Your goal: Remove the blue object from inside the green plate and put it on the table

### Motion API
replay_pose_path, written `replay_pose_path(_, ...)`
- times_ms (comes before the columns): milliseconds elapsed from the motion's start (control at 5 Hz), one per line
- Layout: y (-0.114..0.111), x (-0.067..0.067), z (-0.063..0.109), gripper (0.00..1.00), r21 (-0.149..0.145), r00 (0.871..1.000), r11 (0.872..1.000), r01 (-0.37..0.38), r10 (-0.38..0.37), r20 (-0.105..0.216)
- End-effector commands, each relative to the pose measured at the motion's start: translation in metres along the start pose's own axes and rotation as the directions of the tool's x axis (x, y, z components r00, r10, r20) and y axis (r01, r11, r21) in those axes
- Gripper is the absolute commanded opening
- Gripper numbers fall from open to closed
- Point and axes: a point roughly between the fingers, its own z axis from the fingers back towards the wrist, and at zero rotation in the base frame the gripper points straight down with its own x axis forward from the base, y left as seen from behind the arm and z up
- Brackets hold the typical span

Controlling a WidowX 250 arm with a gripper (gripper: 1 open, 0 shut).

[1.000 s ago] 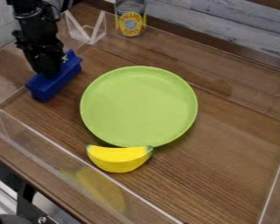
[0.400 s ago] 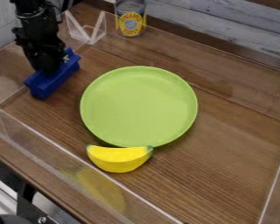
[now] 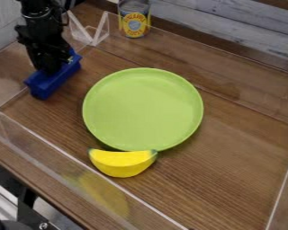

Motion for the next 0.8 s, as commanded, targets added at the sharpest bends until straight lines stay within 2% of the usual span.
replay_pose_path(0, -0.017, -0.020, -0.033, 0.00, -0.037, 0.995, 0.999, -0.013, 0.010, -0.096)
replay_pose_path(600, -0.022, -0.029, -0.053, 0.00, -0.006, 0.989, 0.999, -0.037, 0.036, -0.142)
